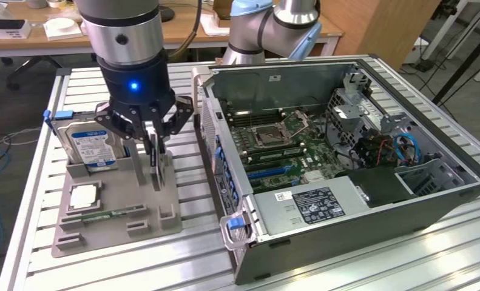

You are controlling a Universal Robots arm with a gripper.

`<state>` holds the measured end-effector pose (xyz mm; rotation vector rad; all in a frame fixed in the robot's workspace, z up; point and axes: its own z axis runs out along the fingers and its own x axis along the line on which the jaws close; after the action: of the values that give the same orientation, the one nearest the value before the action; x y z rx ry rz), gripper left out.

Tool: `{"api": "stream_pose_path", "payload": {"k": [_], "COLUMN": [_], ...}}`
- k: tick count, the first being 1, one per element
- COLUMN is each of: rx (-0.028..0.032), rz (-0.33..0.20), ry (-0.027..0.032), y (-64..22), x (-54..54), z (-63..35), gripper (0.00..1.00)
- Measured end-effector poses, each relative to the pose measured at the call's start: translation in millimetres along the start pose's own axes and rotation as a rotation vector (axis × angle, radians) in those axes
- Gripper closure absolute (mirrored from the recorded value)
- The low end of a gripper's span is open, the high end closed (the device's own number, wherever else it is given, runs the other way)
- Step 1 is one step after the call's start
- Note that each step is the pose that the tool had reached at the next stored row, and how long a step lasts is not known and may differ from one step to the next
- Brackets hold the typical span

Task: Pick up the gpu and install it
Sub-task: 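Pick up the gpu and move the gpu toward the slot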

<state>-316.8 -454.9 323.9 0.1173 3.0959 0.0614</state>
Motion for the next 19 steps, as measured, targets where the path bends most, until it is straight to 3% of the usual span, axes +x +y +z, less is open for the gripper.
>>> {"api": "stream_pose_path", "payload": {"k": [19], "rx": [0.0000], "rz": [0.000], "ry": [0.0000], "y": [0.7], "x": [-0.7], "z": [-16.6], "gripper": [0.74]}}
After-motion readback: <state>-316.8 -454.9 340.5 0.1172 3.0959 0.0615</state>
